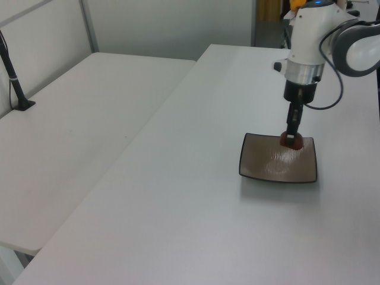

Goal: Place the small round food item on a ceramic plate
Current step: 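Lift the food item and carry it over the brown plate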

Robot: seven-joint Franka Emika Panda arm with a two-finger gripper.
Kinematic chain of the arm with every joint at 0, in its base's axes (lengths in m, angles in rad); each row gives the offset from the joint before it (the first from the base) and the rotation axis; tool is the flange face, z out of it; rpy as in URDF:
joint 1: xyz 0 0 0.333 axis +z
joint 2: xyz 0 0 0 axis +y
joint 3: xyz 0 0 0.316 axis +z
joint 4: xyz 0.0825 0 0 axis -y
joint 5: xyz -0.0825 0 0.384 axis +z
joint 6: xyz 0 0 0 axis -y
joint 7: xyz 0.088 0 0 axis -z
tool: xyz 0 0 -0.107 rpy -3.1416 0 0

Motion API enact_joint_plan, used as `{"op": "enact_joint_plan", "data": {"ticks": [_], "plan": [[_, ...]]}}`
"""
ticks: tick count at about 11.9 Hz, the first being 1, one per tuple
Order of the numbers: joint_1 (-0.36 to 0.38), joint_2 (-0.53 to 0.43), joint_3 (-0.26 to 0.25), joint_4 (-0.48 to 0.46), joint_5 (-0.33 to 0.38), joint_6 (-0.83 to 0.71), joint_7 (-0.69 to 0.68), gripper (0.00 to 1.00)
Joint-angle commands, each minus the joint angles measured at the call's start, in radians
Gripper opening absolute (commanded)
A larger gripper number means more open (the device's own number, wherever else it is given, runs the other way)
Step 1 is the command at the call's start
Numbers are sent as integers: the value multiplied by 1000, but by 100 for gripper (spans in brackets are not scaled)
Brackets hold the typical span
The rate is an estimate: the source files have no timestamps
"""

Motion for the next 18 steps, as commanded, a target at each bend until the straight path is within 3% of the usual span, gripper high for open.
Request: {"op": "enact_joint_plan", "data": {"ticks": [1, 2, 8, 10, 12, 16, 18], "plan": [[-3, 98, -2, 91, 8, 7, 67, 95], [-5, 97, -2, 92, 8, 6, 67, 100], [-17, 80, -2, 100, 7, -16, 67, 100], [-48, 55, -2, 121, -22, -98, 56, 100], [-82, 58, -3, 218, -118, -299, 53, 100], [-187, 58, -8, 386, -131, -445, 53, 100], [-206, 60, -35, 457, -133, -485, 64, 100]]}}
